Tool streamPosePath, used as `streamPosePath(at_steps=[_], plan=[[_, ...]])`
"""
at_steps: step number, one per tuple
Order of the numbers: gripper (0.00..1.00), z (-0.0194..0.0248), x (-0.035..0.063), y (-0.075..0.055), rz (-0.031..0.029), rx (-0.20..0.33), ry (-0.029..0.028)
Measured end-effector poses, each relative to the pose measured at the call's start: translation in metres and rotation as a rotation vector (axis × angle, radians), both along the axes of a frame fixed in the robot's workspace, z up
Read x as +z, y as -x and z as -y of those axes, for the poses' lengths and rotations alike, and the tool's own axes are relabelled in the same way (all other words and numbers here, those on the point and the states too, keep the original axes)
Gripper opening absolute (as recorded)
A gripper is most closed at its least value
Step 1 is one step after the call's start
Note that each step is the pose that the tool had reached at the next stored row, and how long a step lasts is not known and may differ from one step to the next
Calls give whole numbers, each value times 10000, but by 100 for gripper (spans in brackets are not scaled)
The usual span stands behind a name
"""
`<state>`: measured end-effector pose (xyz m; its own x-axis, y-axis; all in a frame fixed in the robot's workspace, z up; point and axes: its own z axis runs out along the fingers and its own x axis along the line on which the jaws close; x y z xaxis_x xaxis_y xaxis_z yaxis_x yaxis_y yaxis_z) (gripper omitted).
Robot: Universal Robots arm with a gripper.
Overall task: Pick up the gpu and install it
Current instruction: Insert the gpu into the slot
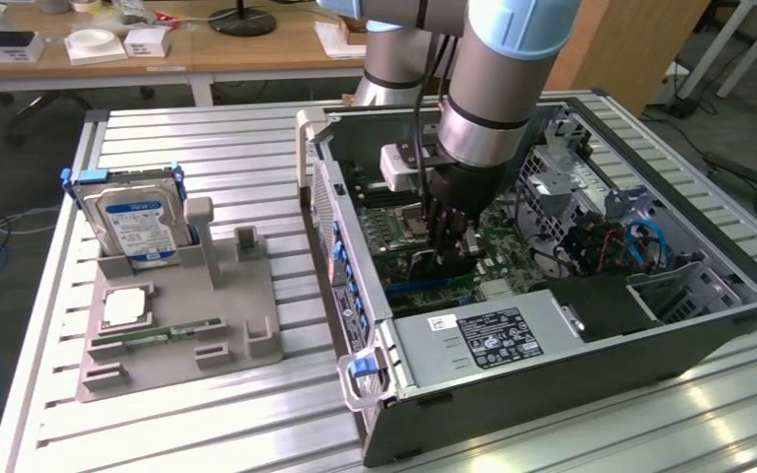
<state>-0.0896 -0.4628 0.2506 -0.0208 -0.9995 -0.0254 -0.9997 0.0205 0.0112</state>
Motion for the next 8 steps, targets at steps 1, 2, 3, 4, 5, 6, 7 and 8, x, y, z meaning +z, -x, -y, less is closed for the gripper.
streamPosePath(at_steps=[1, 2, 3, 4, 5, 6, 7, 8], plan=[[26, 0, -2, 1, 0, -26, -1], [26, -1, -2, 0, 0, -45, 0], [26, -1, -2, 0, 0, -52, 0], [26, -1, -3, 1, 1, -53, -1], [26, -1, -3, 2, 1, -54, -1], [26, -2, -4, 2, 1, -53, -2], [26, -3, -5, 2, 2, -53, -3], [26, -4, -6, 3, 2, -54, -3]])
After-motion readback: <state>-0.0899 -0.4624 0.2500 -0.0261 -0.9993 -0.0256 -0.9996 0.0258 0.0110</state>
